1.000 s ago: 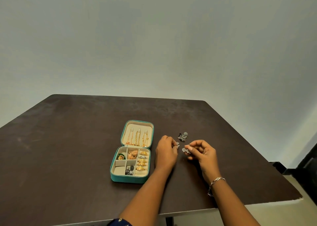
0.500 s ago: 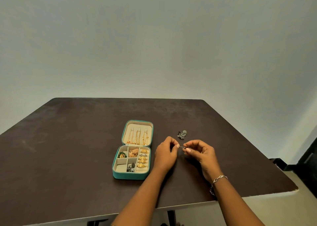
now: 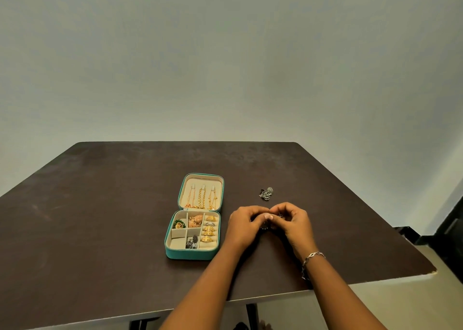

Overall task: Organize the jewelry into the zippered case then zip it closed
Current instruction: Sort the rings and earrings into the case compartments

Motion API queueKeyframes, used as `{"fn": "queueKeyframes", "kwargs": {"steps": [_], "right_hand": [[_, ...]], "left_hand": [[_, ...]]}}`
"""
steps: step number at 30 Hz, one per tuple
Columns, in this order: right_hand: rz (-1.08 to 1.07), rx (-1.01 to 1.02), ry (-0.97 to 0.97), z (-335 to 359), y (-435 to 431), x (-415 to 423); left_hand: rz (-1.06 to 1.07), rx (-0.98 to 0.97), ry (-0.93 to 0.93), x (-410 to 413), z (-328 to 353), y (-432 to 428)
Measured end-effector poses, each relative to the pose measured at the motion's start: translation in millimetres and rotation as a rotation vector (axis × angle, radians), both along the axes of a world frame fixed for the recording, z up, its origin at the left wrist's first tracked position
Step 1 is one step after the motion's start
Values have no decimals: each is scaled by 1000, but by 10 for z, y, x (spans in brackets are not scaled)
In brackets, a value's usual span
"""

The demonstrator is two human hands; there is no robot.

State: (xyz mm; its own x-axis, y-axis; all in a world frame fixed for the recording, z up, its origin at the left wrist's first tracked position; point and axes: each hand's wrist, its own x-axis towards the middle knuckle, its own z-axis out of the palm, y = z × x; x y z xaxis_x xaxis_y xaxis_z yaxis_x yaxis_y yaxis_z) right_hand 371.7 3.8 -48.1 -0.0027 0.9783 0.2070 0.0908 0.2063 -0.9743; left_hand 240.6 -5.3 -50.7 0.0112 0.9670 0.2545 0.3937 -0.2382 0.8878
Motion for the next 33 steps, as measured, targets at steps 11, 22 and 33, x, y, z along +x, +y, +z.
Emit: {"fn": "queueKeyframes", "kwargs": {"steps": [11, 22, 33], "right_hand": [[127, -165, 306, 112, -23, 88], [110, -109, 152, 149, -75, 18], [123, 20, -76, 293, -160, -102]], "left_hand": [[93, 3, -75, -34, -8, -93], [124, 23, -17, -35, -2, -435], [119, 337, -147, -40, 210, -828]]}}
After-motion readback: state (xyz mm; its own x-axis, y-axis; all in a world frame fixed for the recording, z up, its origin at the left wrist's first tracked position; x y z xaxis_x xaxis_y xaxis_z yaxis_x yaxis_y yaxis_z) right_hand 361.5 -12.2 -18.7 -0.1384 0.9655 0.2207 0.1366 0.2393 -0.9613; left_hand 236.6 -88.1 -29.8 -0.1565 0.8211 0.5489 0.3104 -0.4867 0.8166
